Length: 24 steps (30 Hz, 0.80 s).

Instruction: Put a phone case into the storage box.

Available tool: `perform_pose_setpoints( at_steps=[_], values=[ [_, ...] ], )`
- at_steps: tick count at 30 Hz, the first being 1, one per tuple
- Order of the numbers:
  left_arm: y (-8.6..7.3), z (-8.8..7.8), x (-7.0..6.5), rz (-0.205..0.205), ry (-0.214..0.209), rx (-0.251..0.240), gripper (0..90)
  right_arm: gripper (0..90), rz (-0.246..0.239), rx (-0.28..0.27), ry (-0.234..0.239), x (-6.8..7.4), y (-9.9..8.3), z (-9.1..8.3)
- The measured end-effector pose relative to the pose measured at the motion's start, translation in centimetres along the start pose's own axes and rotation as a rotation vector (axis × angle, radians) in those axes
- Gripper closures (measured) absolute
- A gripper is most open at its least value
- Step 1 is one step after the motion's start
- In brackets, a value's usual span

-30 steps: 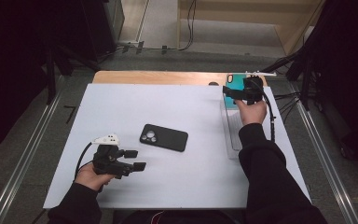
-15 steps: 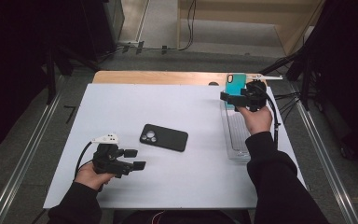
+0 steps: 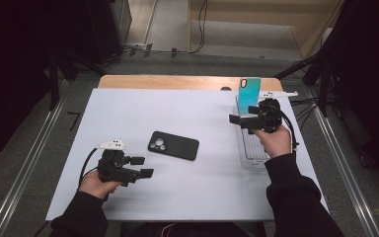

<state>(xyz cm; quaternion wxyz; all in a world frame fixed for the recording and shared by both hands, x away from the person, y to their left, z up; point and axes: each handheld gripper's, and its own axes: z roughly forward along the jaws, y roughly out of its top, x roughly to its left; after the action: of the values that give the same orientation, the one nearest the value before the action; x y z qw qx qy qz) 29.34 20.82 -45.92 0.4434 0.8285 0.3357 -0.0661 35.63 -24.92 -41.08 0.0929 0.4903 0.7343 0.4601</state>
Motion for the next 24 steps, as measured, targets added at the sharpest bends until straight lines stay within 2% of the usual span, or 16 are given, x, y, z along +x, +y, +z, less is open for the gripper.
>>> perform_pose_setpoints(
  at_steps=[2, 9, 11, 18, 24],
  values=[
    [0.0, 0.0, 0.1, -0.001, 0.002, 0.004, 28.9, 0.5, 0.006, 0.002, 0.028, 0.2, -0.4, 0.0],
    [0.0, -0.2, 0.1, 0.0, 0.006, 0.003, 28.9, 0.9, -0.04, 0.015, 0.077, 1.1, -1.2, -0.5],
    [0.0, -0.3, 0.1, -0.004, 0.006, -0.001, 28.9, 5.6, -0.054, 0.014, 0.089, 1.5, -1.4, -0.6],
    [-0.2, -0.5, 0.2, -0.009, 0.01, -0.009, 28.9, 5.6, -0.09, 0.023, 0.142, 2.5, -1.9, -0.4],
    [-0.2, -0.9, 0.4, -0.015, 0.016, -0.019, 28.9, 5.6, -0.121, 0.066, 0.201, 3.9, -2.7, -0.1]
  ],
)
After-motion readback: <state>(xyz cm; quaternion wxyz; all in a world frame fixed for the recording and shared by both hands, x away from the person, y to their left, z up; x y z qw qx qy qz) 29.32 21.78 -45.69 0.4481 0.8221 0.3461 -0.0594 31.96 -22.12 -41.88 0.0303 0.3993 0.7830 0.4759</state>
